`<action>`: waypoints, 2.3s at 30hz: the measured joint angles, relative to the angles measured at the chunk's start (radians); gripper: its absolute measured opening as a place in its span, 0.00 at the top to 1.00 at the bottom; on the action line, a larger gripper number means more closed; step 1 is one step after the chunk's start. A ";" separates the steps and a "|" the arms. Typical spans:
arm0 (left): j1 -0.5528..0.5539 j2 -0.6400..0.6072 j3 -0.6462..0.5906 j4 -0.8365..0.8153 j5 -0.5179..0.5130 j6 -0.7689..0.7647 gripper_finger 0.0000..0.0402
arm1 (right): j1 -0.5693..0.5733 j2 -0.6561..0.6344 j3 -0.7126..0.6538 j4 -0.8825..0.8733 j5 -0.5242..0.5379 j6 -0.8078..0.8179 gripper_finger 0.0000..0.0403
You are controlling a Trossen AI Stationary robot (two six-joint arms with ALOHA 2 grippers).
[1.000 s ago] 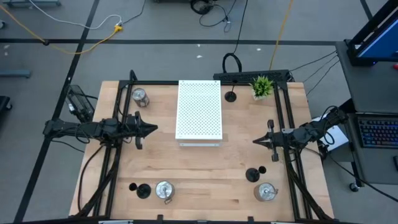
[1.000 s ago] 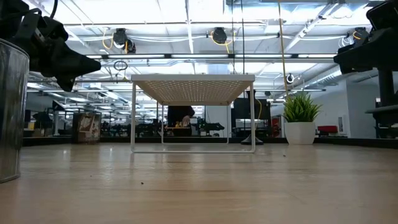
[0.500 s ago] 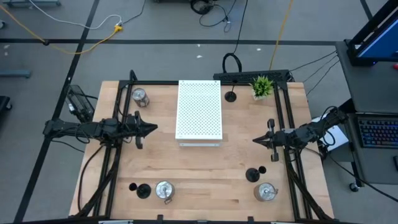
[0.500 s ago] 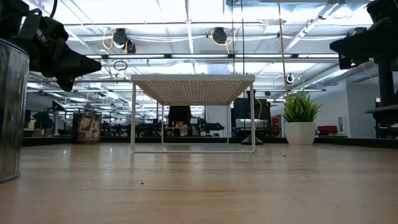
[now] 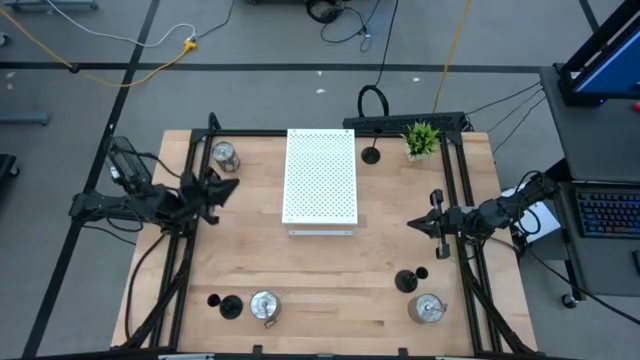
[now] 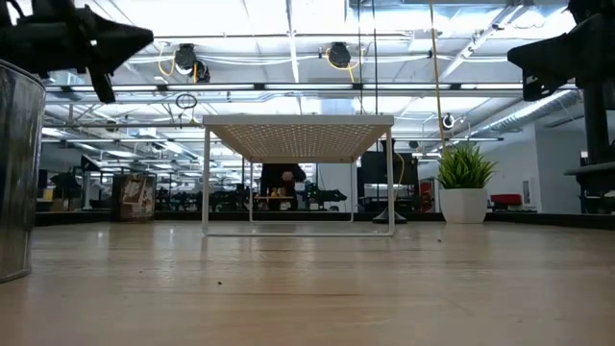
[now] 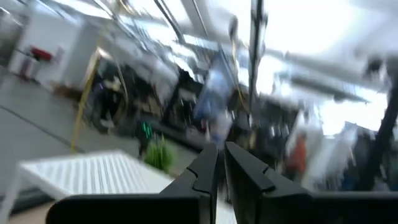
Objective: Pick & Place candle stick holders
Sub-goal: Put the bottom left black candle holder on the shelf
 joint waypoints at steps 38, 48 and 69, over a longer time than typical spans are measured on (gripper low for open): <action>-0.144 0.943 1.266 -1.845 0.404 -0.821 0.92 | 0.000 0.000 0.005 0.129 0.221 0.038 1.00; -0.361 1.117 1.383 -2.116 0.530 -1.198 0.92 | 0.000 0.000 0.005 0.123 0.318 0.059 1.00; -0.650 1.179 1.382 -1.980 0.531 -1.460 0.92 | 0.000 0.000 0.005 0.122 0.318 0.063 1.00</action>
